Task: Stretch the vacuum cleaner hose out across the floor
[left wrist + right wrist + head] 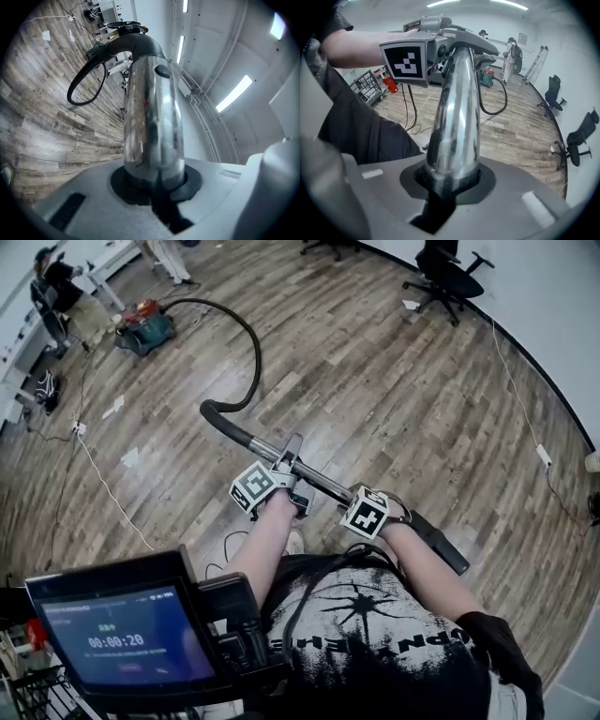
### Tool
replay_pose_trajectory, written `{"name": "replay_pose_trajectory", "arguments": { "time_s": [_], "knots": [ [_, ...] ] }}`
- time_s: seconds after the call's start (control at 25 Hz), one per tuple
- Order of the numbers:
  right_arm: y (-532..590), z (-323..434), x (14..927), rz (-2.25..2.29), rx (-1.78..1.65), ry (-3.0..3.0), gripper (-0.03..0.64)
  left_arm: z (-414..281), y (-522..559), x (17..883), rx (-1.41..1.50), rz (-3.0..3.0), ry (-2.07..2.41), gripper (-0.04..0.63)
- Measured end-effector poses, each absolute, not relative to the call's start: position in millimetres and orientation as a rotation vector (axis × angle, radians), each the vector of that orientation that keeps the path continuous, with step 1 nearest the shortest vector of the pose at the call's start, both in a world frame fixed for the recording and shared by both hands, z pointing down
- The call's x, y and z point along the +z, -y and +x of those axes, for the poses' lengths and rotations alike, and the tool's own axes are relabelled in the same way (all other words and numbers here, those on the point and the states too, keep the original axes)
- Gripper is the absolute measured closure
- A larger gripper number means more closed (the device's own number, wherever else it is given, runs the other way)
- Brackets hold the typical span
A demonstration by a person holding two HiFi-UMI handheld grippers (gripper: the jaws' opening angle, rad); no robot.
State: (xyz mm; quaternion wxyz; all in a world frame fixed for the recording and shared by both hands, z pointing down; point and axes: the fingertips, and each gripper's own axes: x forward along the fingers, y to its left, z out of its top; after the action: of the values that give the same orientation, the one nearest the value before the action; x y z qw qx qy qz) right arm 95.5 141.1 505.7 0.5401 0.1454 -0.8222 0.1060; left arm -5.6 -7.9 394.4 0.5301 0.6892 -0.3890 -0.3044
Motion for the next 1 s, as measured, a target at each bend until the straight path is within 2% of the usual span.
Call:
{"name": "replay_pose_trajectory", "arguments": {
  "time_s": [0.48, 1.0],
  "knots": [
    [-197, 222, 524, 0.259, 0.230, 1.966, 0.529, 111, -53, 417, -0.757, 1.604, 1.003, 0.552],
    [-213, 221, 514, 0.298, 0.257, 2.022, 0.529, 122, -66, 400, -0.700, 1.662, 1.000, 0.552]
  ]
}}
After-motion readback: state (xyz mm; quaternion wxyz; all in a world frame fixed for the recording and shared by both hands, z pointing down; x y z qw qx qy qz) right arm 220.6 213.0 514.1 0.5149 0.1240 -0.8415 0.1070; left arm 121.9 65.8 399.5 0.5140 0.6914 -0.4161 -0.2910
